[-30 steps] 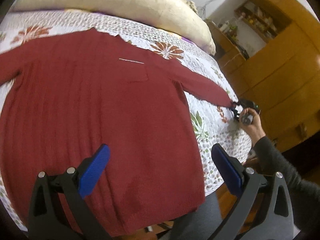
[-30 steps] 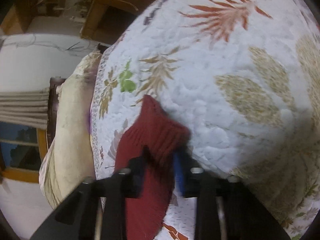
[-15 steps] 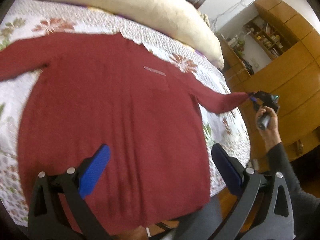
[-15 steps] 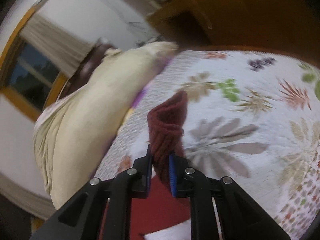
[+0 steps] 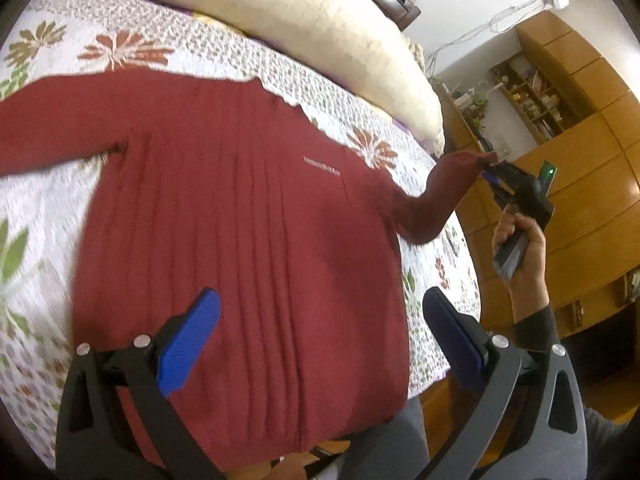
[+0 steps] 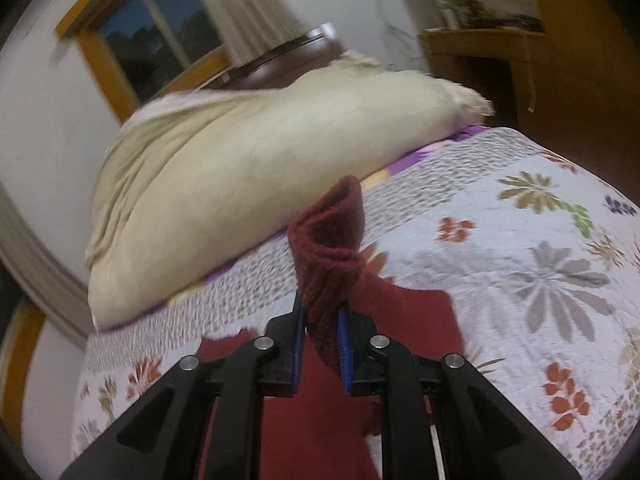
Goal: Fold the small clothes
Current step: 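Carry the held cuff with the right gripper across the sweater body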
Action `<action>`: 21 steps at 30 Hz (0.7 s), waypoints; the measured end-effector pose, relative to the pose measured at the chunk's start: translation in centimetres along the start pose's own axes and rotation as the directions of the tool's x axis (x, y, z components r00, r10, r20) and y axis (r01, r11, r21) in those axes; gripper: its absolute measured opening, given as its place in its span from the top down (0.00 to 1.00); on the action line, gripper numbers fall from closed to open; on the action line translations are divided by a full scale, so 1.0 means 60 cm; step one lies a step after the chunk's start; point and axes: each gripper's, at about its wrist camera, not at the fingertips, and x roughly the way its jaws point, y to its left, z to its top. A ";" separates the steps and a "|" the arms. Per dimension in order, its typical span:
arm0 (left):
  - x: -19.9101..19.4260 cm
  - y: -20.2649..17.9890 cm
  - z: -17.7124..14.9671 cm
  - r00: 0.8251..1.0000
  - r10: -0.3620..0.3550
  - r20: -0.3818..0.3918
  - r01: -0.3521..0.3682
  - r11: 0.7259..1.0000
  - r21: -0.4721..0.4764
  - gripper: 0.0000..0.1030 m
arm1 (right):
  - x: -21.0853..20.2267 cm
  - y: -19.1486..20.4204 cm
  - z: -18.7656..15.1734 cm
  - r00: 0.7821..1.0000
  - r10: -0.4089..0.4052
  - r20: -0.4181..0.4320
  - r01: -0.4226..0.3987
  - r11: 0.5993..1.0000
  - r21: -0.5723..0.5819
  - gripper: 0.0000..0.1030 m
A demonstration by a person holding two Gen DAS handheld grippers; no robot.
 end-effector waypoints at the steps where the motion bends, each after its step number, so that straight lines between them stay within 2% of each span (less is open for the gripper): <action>1: -0.003 0.005 0.011 1.000 0.001 0.008 -0.001 1.000 -0.005 0.03 | 0.010 0.018 -0.010 1.000 0.002 -0.010 -0.002 1.000 -0.023 0.86; 3: -0.005 0.017 0.029 1.000 -0.013 0.017 0.013 1.000 -0.016 0.03 | 0.032 0.050 -0.034 0.999 0.004 -0.033 -0.006 0.998 -0.062 0.86; 9: 0.027 0.034 0.060 0.992 -0.126 0.000 0.126 0.990 -0.070 0.03 | 0.133 0.134 -0.135 0.987 -0.024 -0.156 -0.001 0.987 -0.159 0.86; 14: 0.067 0.038 0.088 0.991 -0.135 -0.011 0.134 0.989 -0.068 0.03 | 0.216 0.177 -0.235 0.965 -0.108 -0.237 0.038 0.959 -0.282 0.86; 17: 0.096 0.032 0.111 0.984 -0.173 -0.035 0.171 0.983 -0.063 0.03 | 0.256 0.194 -0.295 0.945 -0.158 -0.287 0.047 0.933 -0.358 0.85; 19: 0.122 0.026 0.129 0.976 -0.211 -0.053 0.207 0.976 -0.071 0.03 | 0.270 0.200 -0.322 0.931 -0.157 -0.331 0.020 0.924 -0.382 0.74; 20: 0.142 0.023 0.141 0.967 -0.246 -0.070 0.241 0.967 -0.081 0.03 | 0.270 0.201 -0.328 0.929 -0.143 -0.342 0.001 0.923 -0.385 0.70; 21: 0.155 0.023 0.149 0.961 -0.263 -0.081 0.255 0.962 -0.097 0.03 | 0.264 0.202 -0.334 0.929 -0.116 -0.351 -0.030 0.922 -0.385 0.59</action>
